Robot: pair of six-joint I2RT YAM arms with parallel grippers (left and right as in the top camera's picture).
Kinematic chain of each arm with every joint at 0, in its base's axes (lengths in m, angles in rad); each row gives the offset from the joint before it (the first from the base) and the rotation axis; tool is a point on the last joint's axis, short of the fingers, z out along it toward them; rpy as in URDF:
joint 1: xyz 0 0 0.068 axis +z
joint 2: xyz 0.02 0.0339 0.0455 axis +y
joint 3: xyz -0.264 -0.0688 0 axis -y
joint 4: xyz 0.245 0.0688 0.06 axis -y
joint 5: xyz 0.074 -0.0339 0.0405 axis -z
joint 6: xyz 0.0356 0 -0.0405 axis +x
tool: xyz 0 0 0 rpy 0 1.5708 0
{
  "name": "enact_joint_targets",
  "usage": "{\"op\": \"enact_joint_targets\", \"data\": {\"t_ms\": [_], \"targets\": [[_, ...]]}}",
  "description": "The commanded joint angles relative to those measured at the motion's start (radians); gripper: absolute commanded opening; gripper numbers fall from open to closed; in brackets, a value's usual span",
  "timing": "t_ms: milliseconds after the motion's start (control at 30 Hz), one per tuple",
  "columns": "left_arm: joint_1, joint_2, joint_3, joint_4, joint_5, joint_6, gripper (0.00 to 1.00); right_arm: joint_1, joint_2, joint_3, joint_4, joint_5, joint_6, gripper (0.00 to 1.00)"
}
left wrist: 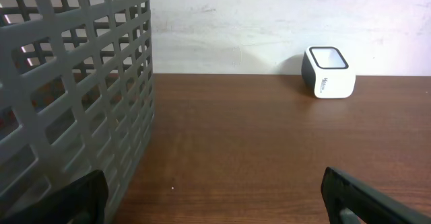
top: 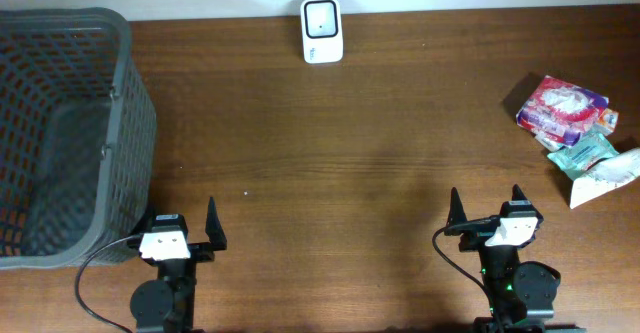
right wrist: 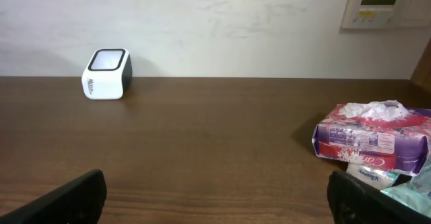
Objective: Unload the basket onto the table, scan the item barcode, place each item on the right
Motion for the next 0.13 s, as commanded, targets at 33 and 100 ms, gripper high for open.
{"op": "enact_joint_targets", "data": {"t_ms": [33,100], "targets": [[0.004,-0.007,-0.008,0.003,0.0,0.008,0.99,0.007,-0.007,-0.01,0.001,0.002,0.004,0.99],[0.004,-0.007,-0.008,0.002,0.0,0.008,0.99,0.007,-0.007,-0.01,0.001,0.002,0.004,0.99]]}}
